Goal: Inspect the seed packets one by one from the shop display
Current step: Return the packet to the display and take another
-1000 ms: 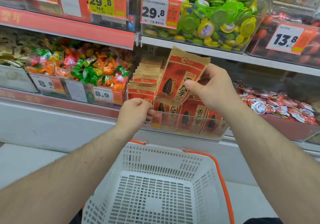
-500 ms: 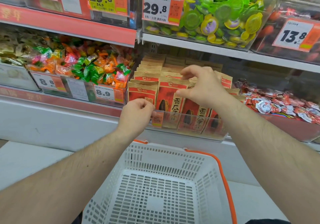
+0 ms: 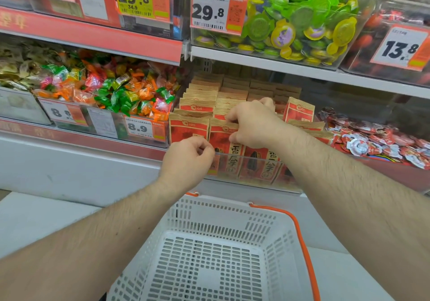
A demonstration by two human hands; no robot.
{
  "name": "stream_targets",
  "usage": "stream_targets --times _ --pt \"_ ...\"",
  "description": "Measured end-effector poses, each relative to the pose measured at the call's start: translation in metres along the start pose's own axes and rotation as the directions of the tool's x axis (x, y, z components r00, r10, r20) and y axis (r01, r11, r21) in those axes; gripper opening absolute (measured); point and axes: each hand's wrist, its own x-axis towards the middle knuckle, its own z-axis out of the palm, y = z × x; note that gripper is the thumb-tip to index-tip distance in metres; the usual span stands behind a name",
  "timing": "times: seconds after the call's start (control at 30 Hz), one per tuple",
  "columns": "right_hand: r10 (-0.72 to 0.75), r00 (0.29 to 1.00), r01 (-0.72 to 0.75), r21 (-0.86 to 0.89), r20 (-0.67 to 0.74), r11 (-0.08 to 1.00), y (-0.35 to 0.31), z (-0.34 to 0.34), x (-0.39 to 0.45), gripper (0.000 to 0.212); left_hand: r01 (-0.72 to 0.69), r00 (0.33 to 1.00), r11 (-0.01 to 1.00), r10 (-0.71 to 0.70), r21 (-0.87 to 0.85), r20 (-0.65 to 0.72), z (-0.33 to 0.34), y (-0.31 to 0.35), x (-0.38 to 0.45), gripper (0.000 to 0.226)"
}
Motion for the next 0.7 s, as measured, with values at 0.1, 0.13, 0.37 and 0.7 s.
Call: stream_targets --times 0.1,0.13,0.37,0.7 --pt "-0.004 1.000 0.005 0.044 -0.011 0.999 0.004 0.003 -0.002 0.038 -0.170 0.984 0.980 0.173 0.099 -0.029 -0.003 0.006 -0.003 0.022" --pt "-0.018 0.999 0.020 0.053 -0.040 0.998 0.007 0.003 -0.003 0.032 -0.241 0.967 0.963 0.248 0.118 -0.053 -0.004 0.010 -0.004 0.020" --pt "0.120 0.983 -0.096 0.164 -0.142 0.982 0.055 -0.016 -0.007 0.039 -0.555 0.815 0.793 0.578 0.252 -0.025 -0.011 0.068 0.017 0.023" --pt "0.124 0.968 -0.125 -0.009 0.221 0.992 0.109 -0.003 0.034 0.066 -0.420 0.867 0.717 0.136 0.556 0.480 0.046 0.114 0.124 0.051"
